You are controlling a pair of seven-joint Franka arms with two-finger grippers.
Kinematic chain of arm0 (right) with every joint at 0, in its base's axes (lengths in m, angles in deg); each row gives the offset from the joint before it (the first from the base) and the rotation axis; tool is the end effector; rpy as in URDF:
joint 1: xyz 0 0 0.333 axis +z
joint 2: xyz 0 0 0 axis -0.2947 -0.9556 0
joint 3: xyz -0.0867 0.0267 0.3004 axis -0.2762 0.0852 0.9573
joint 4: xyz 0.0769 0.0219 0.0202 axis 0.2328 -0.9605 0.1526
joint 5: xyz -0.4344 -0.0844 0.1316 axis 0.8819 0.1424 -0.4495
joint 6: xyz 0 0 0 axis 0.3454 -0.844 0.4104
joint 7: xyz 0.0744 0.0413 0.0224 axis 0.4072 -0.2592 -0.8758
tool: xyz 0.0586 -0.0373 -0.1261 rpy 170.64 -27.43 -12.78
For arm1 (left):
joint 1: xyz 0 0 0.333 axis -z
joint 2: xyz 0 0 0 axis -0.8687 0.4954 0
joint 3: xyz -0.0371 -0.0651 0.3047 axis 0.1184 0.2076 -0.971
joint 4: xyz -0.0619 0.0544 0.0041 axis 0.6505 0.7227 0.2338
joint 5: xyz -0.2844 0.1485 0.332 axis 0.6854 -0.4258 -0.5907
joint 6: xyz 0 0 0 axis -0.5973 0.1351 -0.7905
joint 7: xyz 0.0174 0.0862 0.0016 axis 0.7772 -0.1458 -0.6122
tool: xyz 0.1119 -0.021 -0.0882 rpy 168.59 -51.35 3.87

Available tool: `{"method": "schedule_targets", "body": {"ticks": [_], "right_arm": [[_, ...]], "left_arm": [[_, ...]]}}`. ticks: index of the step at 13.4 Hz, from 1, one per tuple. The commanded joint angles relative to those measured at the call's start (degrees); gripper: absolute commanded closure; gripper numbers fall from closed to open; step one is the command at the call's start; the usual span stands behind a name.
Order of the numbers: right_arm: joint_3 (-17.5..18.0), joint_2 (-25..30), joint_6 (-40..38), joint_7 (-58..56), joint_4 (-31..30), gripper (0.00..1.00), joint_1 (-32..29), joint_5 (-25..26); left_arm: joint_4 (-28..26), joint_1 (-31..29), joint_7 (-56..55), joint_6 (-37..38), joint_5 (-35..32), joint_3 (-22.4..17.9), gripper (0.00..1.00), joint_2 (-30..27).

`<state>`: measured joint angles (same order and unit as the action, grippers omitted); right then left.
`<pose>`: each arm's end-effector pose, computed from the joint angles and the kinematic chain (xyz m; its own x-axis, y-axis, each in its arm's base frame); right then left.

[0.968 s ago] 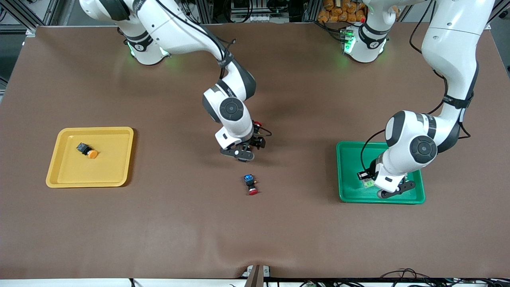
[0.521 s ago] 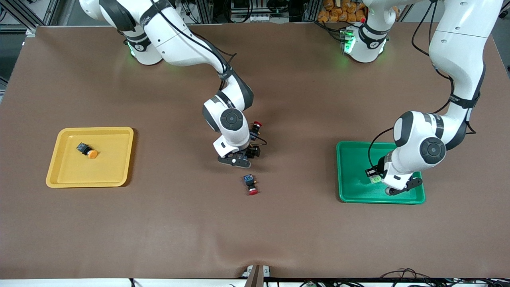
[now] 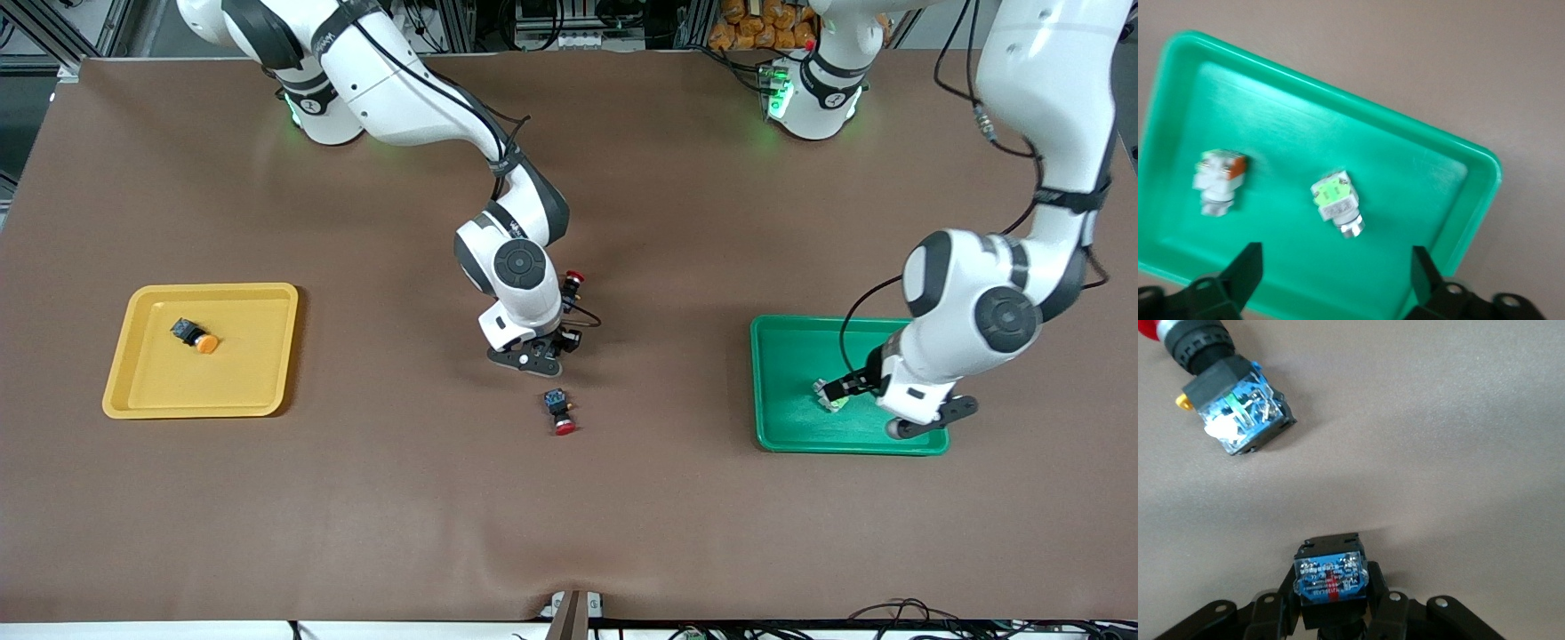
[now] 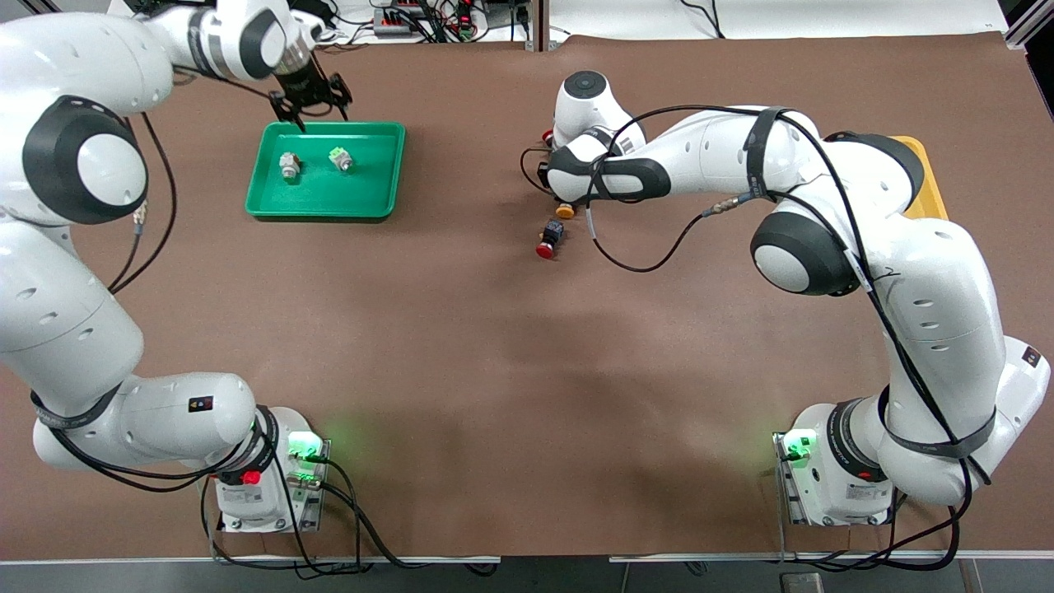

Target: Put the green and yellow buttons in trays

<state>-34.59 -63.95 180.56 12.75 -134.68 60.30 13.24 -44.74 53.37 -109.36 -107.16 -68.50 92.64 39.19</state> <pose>0.5813 0.5035 0.0961 0.9647 -0.2629 0.0160 -0.2617 -0.9636 -0.0547 0.7076 -0.0791 0.2465 0.9431 0.3322 -0.0122 0.3323 -0.9432 0.0033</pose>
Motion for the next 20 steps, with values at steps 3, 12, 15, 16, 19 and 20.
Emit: {"method": "schedule_targets", "body": {"ticks": [3, 12, 15, 16, 19, 20], "right_arm": [[0.3, 3.7, -6.0, 0.7, 2.0, 0.87, -3.9, 0.5], [0.3, 14.2, -18.4, -16.7, 2.5, 0.87, -17.5, 0.3], [0.4, 15.9, -21.2, -27.2, 2.5, 0.85, -24.0, 0.2], [0.6, 16.1, -22.5, -30.2, 2.5, 0.85, -26.5, 0.1], [0.5, 16.5, -25.4, -39.6, 2.5, 0.85, -33.1, -0.1], [0.5, 16.4, -26.7, -43.5, 2.5, 0.85, -35.9, -0.1]], "left_arm": [[13.5, -0.7, 0.7, 17.9, 0.1, 0.4, 0.0, -1.9], [19.2, -2.8, 10.8, 30.4, 0.1, -0.1, 0.0, -10.2], [20.4, -5.5, 14.5, 32.7, 0.4, -0.1, 0.0, -14.5], [20.2, -6.0, 17.1, 33.4, 0.4, -0.3, 0.0, -16.3], [19.3, -6.8, 18.1, 36.8, 1.8, -0.4, 0.0, -19.8], [18.6, -7.5, 18.5, 36.8, 2.2, -0.4, 0.0, -21.0]]}}
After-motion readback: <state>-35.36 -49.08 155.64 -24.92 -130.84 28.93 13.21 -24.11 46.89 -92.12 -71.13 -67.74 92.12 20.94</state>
